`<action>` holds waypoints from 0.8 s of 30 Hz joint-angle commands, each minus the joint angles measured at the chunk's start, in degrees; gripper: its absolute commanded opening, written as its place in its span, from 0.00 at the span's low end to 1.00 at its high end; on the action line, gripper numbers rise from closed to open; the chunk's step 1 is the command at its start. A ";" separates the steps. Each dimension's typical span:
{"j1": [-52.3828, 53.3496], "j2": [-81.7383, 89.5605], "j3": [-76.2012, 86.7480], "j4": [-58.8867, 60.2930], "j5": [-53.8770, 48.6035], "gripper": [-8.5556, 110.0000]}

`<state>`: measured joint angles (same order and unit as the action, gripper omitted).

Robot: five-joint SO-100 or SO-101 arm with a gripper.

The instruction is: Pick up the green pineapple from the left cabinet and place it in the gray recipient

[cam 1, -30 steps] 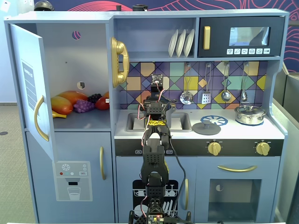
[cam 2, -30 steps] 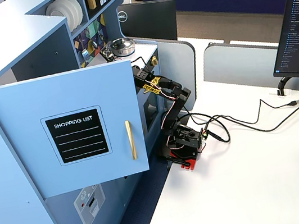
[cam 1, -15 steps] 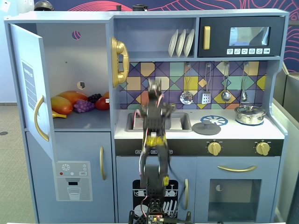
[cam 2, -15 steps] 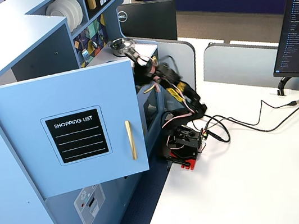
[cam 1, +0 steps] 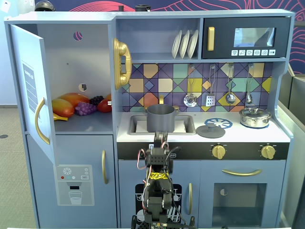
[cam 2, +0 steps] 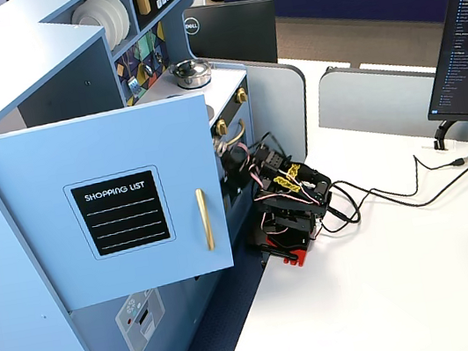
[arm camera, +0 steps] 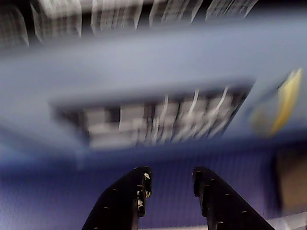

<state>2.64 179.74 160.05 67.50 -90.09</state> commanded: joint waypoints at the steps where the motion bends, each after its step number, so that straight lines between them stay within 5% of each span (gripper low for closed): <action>1: -0.18 -0.53 6.42 -2.99 0.53 0.07; 20: -0.35 2.37 11.95 18.98 -3.87 0.11; 24: -0.35 2.37 11.95 20.13 3.69 0.12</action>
<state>2.64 182.46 172.09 77.70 -90.79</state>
